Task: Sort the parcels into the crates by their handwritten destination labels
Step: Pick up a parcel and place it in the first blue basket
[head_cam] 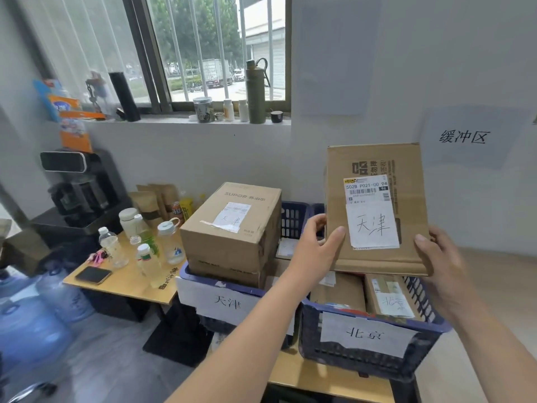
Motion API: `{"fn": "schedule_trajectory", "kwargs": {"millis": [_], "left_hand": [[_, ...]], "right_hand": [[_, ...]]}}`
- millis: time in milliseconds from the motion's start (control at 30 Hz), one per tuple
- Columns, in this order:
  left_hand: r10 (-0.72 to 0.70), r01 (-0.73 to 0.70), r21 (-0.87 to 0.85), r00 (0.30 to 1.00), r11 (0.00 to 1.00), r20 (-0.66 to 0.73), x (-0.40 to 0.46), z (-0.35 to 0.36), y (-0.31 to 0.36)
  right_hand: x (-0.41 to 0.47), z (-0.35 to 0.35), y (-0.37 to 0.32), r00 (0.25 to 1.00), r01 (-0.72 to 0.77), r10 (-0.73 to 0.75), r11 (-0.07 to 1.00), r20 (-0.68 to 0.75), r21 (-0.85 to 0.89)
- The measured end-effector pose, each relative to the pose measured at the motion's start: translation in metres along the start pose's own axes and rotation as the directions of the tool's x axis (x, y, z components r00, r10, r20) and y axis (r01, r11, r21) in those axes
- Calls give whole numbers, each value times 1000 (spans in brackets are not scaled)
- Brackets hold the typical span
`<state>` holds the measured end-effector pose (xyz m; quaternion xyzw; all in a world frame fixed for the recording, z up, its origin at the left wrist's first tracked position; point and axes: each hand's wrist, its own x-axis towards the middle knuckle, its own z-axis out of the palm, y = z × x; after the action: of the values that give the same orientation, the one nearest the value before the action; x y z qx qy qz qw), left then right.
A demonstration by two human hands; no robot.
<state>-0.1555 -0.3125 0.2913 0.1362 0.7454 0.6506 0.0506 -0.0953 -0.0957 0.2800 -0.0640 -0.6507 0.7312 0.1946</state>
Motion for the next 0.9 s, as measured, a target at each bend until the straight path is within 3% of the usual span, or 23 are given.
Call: {"fn": "schedule_trajectory", "kwargs": {"millis": [467,700,900], "left_hand": [[-46,45,24,997,999,60,15,11,2],[29,-29,35,999,999,19,38,-57,55],[-78,82,28,992,996,-98,63,-144,72]], "right_hand": [[-1,-6,11,979,-198,191,973,70,122],[24,55,-15,956,-250,247,968,160,-1],[56,150,-22,929,-299,311,950,200,-88]]}}
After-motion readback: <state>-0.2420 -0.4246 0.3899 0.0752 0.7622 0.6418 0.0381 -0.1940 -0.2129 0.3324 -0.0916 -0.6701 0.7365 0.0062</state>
